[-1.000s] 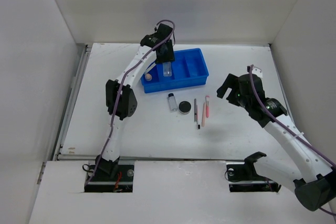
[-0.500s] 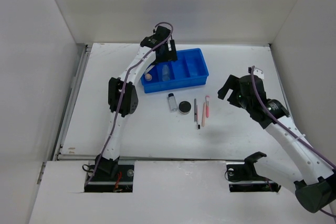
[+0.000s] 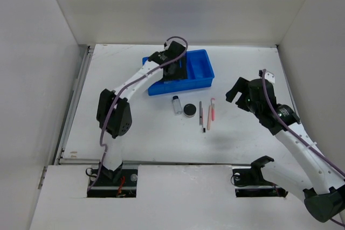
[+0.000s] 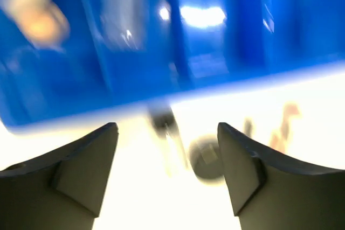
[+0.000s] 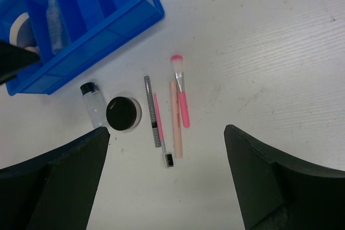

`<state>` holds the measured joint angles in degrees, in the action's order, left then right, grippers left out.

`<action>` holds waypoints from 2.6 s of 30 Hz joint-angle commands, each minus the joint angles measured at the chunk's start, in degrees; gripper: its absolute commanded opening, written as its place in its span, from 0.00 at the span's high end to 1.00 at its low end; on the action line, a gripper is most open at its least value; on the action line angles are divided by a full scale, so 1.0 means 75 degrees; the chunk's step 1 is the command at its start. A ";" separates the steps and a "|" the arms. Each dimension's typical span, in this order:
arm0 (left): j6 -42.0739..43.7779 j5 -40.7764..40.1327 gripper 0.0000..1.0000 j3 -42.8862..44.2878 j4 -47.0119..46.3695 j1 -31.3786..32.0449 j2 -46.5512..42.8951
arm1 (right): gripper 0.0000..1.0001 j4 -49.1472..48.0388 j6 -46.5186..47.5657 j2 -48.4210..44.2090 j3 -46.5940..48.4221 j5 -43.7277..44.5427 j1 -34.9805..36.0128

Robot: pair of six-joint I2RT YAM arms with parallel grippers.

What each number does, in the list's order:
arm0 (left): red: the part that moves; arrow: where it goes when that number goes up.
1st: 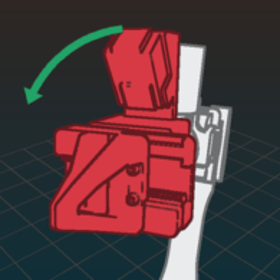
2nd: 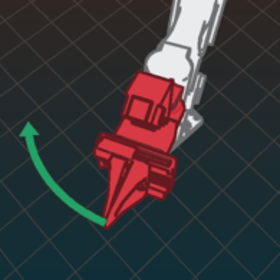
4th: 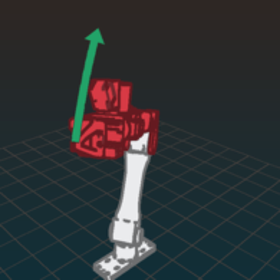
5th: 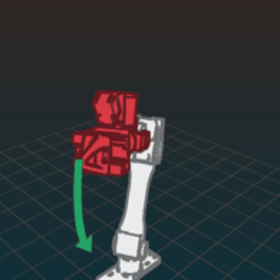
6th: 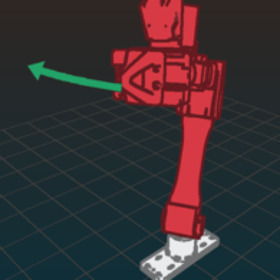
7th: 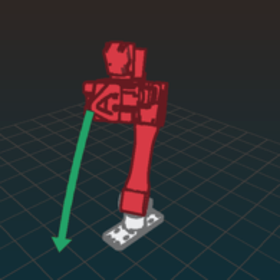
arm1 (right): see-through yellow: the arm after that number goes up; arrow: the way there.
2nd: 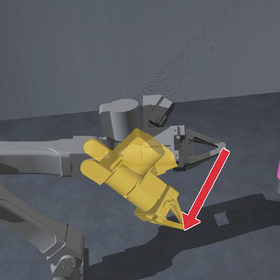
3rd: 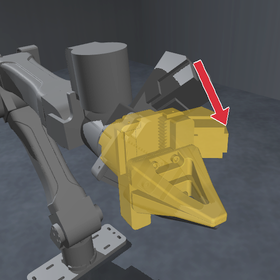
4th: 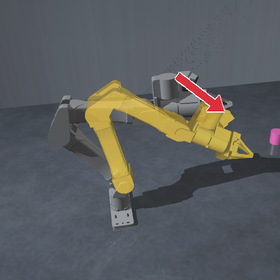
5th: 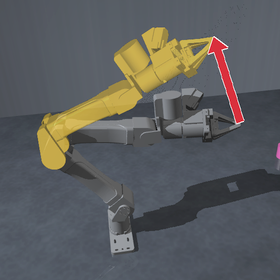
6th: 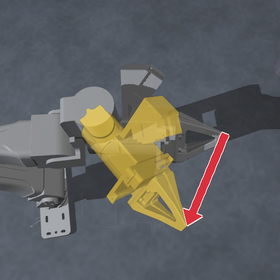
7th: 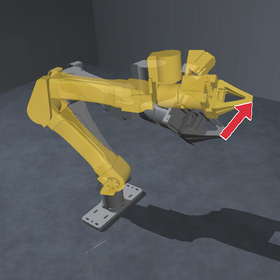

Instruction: Organize the makeup

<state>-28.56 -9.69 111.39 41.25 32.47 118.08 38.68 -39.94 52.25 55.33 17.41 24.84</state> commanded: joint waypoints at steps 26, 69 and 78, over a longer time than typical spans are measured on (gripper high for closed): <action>-0.2556 -0.0536 0.43 -0.3802 -0.2337 0.1085 -0.0428 | 0.06 -0.0012 -0.0065 -0.0064 -0.0135 0.0116 0.0004; 0.0702 0.0332 0.77 0.3980 0.0442 -0.0754 0.2455 | 0.06 -0.0083 0.0005 0.0158 0.0005 0.0116 0.0004; 0.0878 0.0402 0.29 0.3617 0.0441 -0.0685 0.2094 | 0.06 -0.0083 0.0005 0.0240 0.0005 0.0116 0.0004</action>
<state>-23.14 -7.35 138.45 44.42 26.98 139.65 39.05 -40.10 54.15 54.35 17.61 24.84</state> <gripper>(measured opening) 0.712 0.936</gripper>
